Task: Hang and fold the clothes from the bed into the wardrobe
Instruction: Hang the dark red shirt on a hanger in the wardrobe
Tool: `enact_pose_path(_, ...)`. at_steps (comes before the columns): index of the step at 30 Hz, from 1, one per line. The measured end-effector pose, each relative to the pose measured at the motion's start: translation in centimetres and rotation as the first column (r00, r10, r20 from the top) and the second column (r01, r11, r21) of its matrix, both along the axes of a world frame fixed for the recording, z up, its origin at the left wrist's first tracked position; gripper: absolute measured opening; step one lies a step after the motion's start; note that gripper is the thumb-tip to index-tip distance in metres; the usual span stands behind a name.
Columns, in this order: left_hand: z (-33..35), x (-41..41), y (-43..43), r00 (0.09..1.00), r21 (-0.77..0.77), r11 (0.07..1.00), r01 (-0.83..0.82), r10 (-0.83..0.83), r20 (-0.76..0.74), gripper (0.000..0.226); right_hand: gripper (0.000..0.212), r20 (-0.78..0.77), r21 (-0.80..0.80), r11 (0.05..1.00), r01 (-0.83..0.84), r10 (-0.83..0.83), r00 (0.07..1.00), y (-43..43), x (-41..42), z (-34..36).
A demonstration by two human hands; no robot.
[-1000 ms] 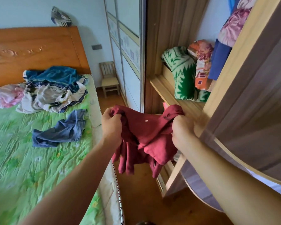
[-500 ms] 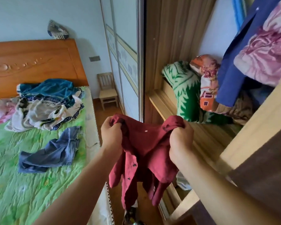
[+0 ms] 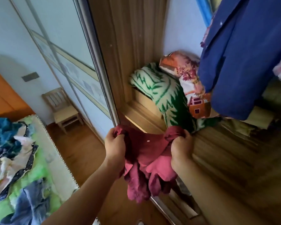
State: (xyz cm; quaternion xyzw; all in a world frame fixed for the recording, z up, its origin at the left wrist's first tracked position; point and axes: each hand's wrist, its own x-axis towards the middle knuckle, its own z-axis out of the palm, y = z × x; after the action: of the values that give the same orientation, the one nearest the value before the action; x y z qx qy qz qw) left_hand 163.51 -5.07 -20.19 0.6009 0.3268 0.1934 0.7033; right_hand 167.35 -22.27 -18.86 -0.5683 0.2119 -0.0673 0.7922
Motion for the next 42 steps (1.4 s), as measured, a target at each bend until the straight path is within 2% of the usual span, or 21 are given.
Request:
enact_pose_path(5,0.7,3.2,0.2,0.998,-0.006,0.998,0.056,-0.056,0.027,0.028,0.035,-0.016,0.008,1.000,0.029,-0.028,0.999,0.0,2.0,0.1)
enact_pose_path(10,0.8,5.3,0.2,0.993,-0.048,0.992,0.115,-0.115,0.007,0.030,0.049,-0.044,0.079,0.993,0.082,-0.079,0.996,-0.4,3.5,-0.1)
enact_pose_path(13,1.6,7.5,0.7,0.985,-0.058,0.984,0.168,-0.166,0.043,0.032,0.038,-0.035,0.102,0.987,0.125,-0.122,0.992,-0.1,4.6,0.3)
enact_pose_path(16,2.2,10.8,1.3,0.968,-0.100,0.965,0.244,-0.236,0.086,0.036,0.040,-0.014,0.079,0.976,0.204,-0.204,0.979,-0.1,6.1,1.1)
enact_pose_path(21,3.7,15.9,1.8,0.907,-0.170,0.897,0.408,-0.378,0.185,0.033,0.042,0.033,0.098,0.927,0.362,-0.366,0.930,0.8,9.3,3.2)
enact_pose_path(24,5.1,18.6,2.0,0.858,-0.243,0.827,0.508,-0.458,0.234,0.029,0.044,0.088,0.100,0.896,0.433,-0.441,0.893,1.5,10.9,4.8)
enact_pose_path(27,7.1,20.7,1.4,0.815,-0.302,0.759,0.577,-0.508,0.279,0.032,0.036,0.119,0.075,0.861,0.502,-0.508,0.853,1.2,11.9,6.6)
enact_pose_path(32,11.5,23.1,-0.1,0.696,-0.246,0.655,0.715,-0.633,0.337,0.036,0.032,0.213,0.065,0.820,0.569,-0.569,0.794,-0.3,12.7,10.4)
enact_pose_path(42,23.9,27.5,-2.2,0.609,-0.065,0.676,0.734,-0.612,0.505,0.025,0.032,0.498,0.030,0.804,0.595,-0.527,0.688,-1.7,15.7,23.0)
